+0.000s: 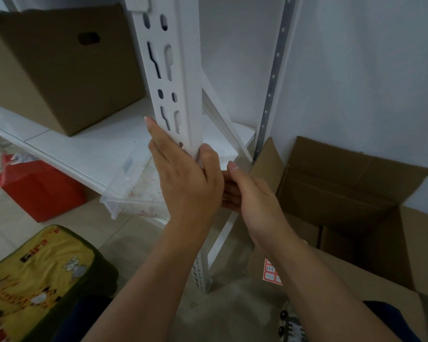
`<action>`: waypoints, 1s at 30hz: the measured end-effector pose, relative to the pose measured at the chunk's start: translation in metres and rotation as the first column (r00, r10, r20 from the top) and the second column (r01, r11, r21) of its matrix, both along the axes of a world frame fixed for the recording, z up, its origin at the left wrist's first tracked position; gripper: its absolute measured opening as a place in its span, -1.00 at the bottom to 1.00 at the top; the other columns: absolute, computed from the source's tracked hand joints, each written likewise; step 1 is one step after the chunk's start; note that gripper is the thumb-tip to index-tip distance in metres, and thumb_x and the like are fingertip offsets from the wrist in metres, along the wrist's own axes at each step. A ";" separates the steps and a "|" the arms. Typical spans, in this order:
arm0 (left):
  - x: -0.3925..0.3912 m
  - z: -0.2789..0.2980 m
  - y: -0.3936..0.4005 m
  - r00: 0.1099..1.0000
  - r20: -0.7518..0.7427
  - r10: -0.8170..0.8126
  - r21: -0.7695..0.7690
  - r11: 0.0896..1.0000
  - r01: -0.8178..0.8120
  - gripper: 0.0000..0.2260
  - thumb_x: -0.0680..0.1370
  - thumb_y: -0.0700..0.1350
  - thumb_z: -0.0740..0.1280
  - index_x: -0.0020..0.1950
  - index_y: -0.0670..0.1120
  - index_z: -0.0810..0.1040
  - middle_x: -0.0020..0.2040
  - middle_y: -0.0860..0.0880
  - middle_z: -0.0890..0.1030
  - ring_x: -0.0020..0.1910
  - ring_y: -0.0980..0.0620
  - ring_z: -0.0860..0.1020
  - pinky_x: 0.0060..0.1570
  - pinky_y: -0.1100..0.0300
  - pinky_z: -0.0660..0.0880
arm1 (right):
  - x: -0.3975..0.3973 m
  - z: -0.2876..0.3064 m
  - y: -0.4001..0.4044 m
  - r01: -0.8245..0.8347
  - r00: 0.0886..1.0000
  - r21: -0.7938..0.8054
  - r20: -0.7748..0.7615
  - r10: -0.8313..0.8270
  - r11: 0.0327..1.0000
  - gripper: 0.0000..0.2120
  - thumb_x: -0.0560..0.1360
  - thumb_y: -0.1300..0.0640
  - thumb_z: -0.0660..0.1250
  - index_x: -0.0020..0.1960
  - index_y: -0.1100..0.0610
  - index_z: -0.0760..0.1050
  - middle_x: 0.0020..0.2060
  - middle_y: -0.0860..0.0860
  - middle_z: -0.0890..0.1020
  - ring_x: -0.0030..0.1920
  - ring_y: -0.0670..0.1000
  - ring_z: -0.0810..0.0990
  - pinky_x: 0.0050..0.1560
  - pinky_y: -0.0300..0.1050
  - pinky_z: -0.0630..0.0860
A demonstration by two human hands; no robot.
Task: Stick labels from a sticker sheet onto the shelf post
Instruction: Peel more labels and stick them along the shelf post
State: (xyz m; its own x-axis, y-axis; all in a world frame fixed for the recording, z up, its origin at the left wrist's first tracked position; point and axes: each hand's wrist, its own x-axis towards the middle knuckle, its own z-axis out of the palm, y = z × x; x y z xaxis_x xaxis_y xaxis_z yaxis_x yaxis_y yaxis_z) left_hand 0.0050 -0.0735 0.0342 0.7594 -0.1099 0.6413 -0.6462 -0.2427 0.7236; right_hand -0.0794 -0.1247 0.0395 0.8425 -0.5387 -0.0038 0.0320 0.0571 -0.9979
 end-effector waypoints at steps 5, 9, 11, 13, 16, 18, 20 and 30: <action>-0.003 0.002 -0.003 1.000 -0.019 0.001 -0.021 1.000 -0.001 -0.27 0.51 -0.02 0.12 0.59 -0.19 -0.13 0.33 -0.12 0.28 0.10 0.04 0.38 -0.04 0.07 0.56 | -0.001 0.000 -0.001 -0.018 1.000 0.027 0.012 0.018 0.999 -0.61 0.65 -0.02 0.04 -0.14 -0.05 0.61 -0.27 -0.18 0.70 -0.15 -0.23 0.66 -0.22 -0.47 0.50; 0.000 -0.002 -0.002 1.000 0.008 -0.006 -0.018 1.000 0.006 -0.27 0.53 -0.06 0.15 0.58 -0.20 -0.15 0.26 0.04 0.21 0.07 0.16 0.30 -0.06 0.37 0.44 | -0.001 -0.002 -0.001 -0.006 1.000 0.016 0.000 0.006 1.000 -0.61 0.65 -0.06 0.05 -0.13 -0.09 0.61 -0.20 -0.18 0.71 -0.08 -0.20 0.66 -0.11 -0.39 0.54; 0.002 -0.003 -0.001 1.000 0.017 -0.013 -0.007 1.000 0.013 -0.29 0.55 -0.07 0.15 0.58 -0.21 -0.15 0.23 0.10 0.14 0.04 0.25 0.25 -0.12 0.51 0.35 | 0.000 -0.002 -0.001 0.001 1.000 0.015 -0.001 -0.001 1.000 -0.62 0.65 -0.06 0.05 -0.11 -0.08 0.62 -0.16 -0.15 0.72 -0.04 -0.17 0.67 -0.03 -0.32 0.55; 0.002 -0.004 0.000 0.999 0.020 -0.026 0.000 1.000 0.026 -0.30 0.55 -0.08 0.13 0.58 -0.23 -0.16 0.24 0.10 0.15 0.02 0.27 0.23 -0.14 0.56 0.34 | 0.000 -0.003 -0.001 0.005 1.000 0.015 0.001 -0.005 1.000 -0.62 0.64 -0.07 0.05 -0.11 -0.08 0.62 -0.16 -0.15 0.72 -0.05 -0.18 0.67 -0.04 -0.33 0.55; 0.001 -0.003 0.001 0.999 0.016 -0.033 0.009 0.999 0.033 -0.30 0.54 -0.07 0.09 0.58 -0.22 -0.17 0.34 -0.02 0.24 0.04 0.23 0.27 -0.16 0.49 0.36 | 0.001 -0.003 -0.001 0.013 1.000 0.018 0.007 -0.013 1.000 -0.63 0.64 -0.07 0.06 -0.15 -0.09 0.60 -0.23 -0.21 0.70 -0.11 -0.23 0.66 -0.17 -0.44 0.53; 0.001 -0.003 0.002 0.999 0.017 -0.041 0.022 0.999 0.041 -0.29 0.52 -0.05 0.07 0.58 -0.22 -0.18 0.38 -0.07 0.23 0.07 0.20 0.28 -0.13 0.46 0.33 | 0.001 -0.004 -0.001 0.018 1.000 0.013 0.007 -0.018 1.000 -0.63 0.64 -0.07 0.06 -0.15 -0.10 0.60 -0.24 -0.21 0.70 -0.11 -0.24 0.66 -0.19 -0.45 0.52; 0.000 -0.003 0.002 0.999 0.022 -0.044 0.036 0.998 0.043 -0.28 0.52 -0.06 0.07 0.58 -0.22 -0.19 0.40 -0.09 0.22 0.08 0.21 0.26 -0.08 0.46 0.32 | 0.001 -0.004 -0.001 0.017 1.000 0.000 0.014 -0.017 1.000 -0.63 0.64 -0.06 0.06 -0.14 -0.10 0.60 -0.23 -0.21 0.70 -0.10 -0.23 0.66 -0.17 -0.45 0.53; 0.004 -0.006 0.011 0.993 0.058 -0.102 0.047 0.994 0.099 -0.28 0.53 -0.08 0.10 0.57 -0.26 -0.18 0.19 0.14 0.18 -0.04 0.33 0.30 -0.14 0.52 0.37 | 0.001 -0.005 -0.002 0.016 1.000 -0.029 0.009 -0.016 0.999 -0.66 0.63 -0.07 0.10 0.03 0.03 0.61 -0.09 -0.08 0.72 -0.02 -0.16 0.66 0.02 -0.27 0.57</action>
